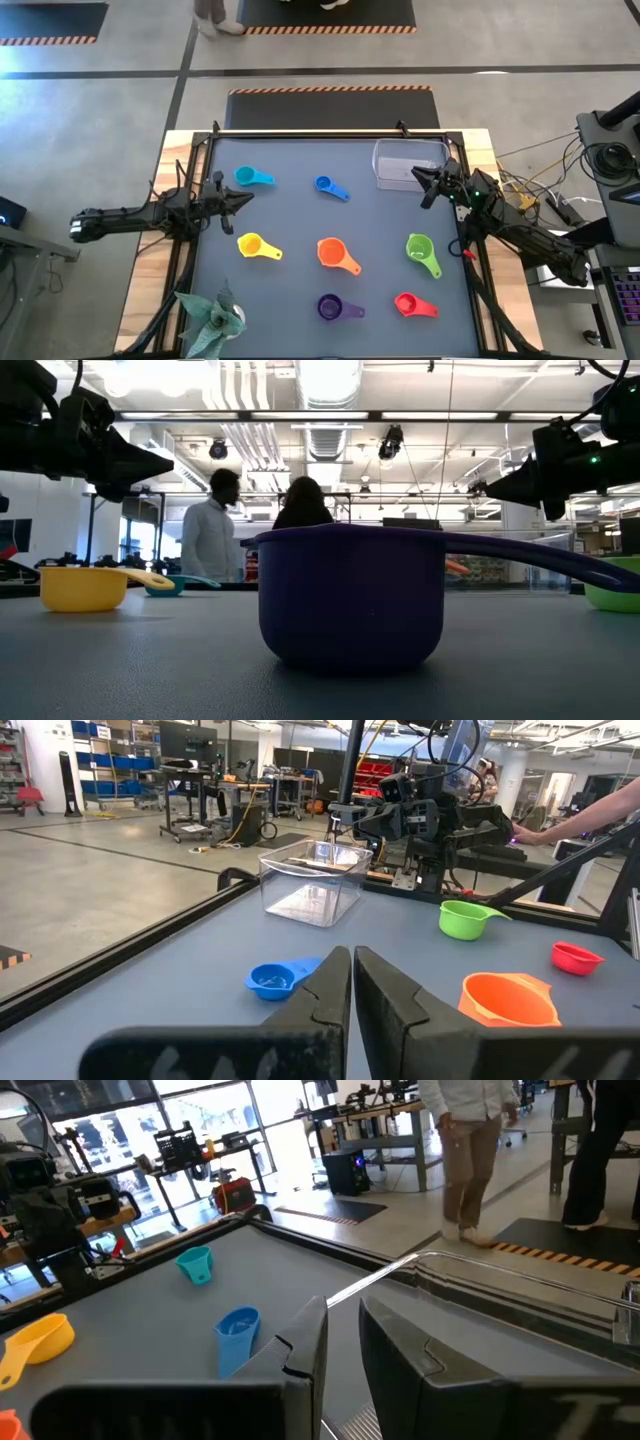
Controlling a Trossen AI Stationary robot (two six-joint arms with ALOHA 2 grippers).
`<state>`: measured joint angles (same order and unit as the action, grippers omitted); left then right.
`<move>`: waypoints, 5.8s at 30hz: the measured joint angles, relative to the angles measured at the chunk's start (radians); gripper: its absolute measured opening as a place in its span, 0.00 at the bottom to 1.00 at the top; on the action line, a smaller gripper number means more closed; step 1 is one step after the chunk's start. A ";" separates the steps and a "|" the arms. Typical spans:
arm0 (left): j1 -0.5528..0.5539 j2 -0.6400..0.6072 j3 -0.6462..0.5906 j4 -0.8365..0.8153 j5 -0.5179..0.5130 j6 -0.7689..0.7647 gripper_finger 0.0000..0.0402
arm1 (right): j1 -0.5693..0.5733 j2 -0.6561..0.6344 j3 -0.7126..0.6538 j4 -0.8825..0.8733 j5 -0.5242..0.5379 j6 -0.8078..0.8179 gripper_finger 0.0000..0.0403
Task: Nest measuring cups in basket
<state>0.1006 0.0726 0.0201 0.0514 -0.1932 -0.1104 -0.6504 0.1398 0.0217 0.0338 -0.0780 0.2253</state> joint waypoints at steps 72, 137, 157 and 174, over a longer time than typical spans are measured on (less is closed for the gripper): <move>0.000 0.000 0.000 0.000 0.000 0.000 0.00 | 0.000 0.000 0.000 0.000 0.000 0.000 0.13; 0.000 0.000 0.000 0.000 0.000 0.000 0.00 | 0.000 0.000 0.000 0.000 0.000 -0.270 0.13; 0.000 0.000 0.000 0.000 0.000 0.000 0.00 | 0.000 0.000 0.000 0.333 0.181 0.303 0.13; 0.000 0.000 0.000 0.000 0.000 0.000 0.00 | 0.000 0.306 0.615 -0.012 0.072 -0.038 0.13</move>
<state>0.1008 0.0725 0.0204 0.0517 -0.1932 -0.1102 -0.6502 0.4461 0.6371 0.0215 -0.0060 0.1871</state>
